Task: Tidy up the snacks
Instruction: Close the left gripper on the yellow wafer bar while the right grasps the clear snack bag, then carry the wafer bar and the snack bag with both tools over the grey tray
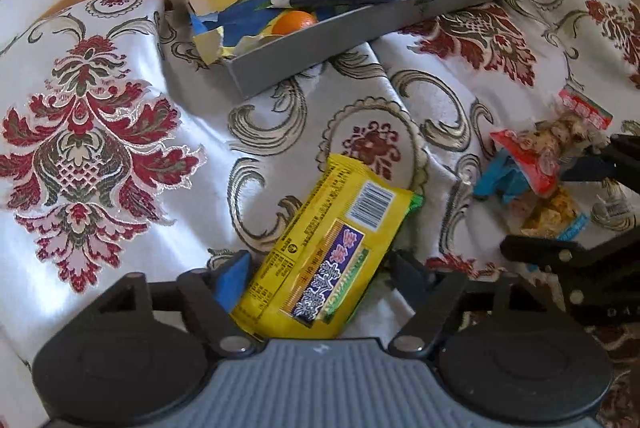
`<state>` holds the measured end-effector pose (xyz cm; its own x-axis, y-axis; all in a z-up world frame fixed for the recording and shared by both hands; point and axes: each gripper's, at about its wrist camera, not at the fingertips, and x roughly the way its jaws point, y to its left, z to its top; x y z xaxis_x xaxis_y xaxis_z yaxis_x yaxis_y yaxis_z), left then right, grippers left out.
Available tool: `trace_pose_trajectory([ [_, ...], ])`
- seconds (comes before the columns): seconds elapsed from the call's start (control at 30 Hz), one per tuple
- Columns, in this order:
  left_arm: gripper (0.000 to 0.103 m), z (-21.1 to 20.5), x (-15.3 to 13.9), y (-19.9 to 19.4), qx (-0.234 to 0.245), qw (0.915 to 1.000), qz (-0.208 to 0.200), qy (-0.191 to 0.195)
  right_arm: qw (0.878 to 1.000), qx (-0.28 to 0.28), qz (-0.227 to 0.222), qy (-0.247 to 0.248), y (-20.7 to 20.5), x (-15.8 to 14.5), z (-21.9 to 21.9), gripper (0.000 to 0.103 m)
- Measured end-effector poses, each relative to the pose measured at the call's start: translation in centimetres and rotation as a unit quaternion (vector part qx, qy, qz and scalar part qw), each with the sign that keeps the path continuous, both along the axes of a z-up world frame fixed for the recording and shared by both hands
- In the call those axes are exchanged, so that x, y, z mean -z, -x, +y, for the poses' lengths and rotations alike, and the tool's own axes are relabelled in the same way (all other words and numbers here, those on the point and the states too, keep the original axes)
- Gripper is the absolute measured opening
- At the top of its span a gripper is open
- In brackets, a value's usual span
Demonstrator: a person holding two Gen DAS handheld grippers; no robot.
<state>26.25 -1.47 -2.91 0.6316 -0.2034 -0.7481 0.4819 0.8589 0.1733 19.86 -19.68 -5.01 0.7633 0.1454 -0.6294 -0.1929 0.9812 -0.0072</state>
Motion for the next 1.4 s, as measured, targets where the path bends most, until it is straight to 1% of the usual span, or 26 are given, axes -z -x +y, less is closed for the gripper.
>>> trace_pose_trajectory([
  [0.03, 0.072, -0.2, -0.1, 0.0, -0.001, 1.0, 0.003, 0.0, 1.0, -0.001, 0.0, -0.003, 0.0, 0.0, -0.1, 0.079],
  [0.1, 0.065, -0.3, -0.3, 0.0, -0.005, 0.9999, 0.015, 0.002, 1.0, -0.003, 0.0, -0.002, 0.1, 0.0, -0.1, 0.079],
  [0.2, 0.06, -0.4, -0.5, -0.1, -0.015, 0.9988, 0.043, 0.018, 1.0, -0.009, 0.002, -0.005, 0.3, -0.1, -0.2, 0.075],
  [0.4, 0.054, -0.2, -0.6, 1.3, -0.052, 0.9932, 0.082, 0.064, 0.999, -0.022, 0.006, -0.023, 1.3, -0.4, -0.5, 0.074],
  [0.5, 0.052, -0.4, -0.5, 2.4, -0.065, 0.9899, 0.093, 0.084, 0.999, -0.034, 0.014, -0.038, 1.9, -0.5, -0.6, 0.073],
  [0.6, 0.052, -0.7, -0.2, 3.4, -0.071, 0.9855, 0.111, 0.107, 0.998, -0.052, 0.018, -0.039, 2.6, -0.5, -0.2, 0.068],
  [0.73, 0.052, -1.3, 0.0, 4.7, -0.065, 0.9875, 0.103, 0.1, 0.997, -0.067, 0.02, -0.037, 3.5, -0.5, 0.3, 0.065],
  [0.87, 0.052, -1.3, -0.1, 5.0, -0.062, 0.9883, 0.102, 0.094, 0.997, -0.07, 0.022, -0.035, 3.7, -0.6, 0.3, 0.065],
  [1.03, 0.056, -1.6, -0.2, 4.3, -0.073, 0.9877, 0.105, 0.09, 0.997, -0.077, 0.026, -0.014, 2.9, -0.6, 1.0, 0.073],
  [1.1, 0.056, -1.8, -0.1, 4.1, -0.072, 0.9885, 0.101, 0.086, 0.996, -0.08, 0.026, -0.011, 2.5, -0.5, 1.1, 0.073],
  [1.2, 0.053, -1.9, 0.0, 4.1, -0.069, 0.9891, 0.097, 0.086, 0.996, -0.081, 0.026, -0.01, 2.3, -0.4, 1.0, 0.069],
  [1.3, 0.052, -1.9, 0.0, 4.4, -0.069, 0.9895, 0.093, 0.086, 0.996, -0.082, 0.022, -0.009, 2.6, -0.4, 0.8, 0.065],
  [1.4, 0.051, -2.0, -0.1, 4.6, -0.075, 0.9888, 0.095, 0.087, 0.996, -0.082, 0.021, -0.013, 2.8, -0.5, 0.6, 0.063],
])
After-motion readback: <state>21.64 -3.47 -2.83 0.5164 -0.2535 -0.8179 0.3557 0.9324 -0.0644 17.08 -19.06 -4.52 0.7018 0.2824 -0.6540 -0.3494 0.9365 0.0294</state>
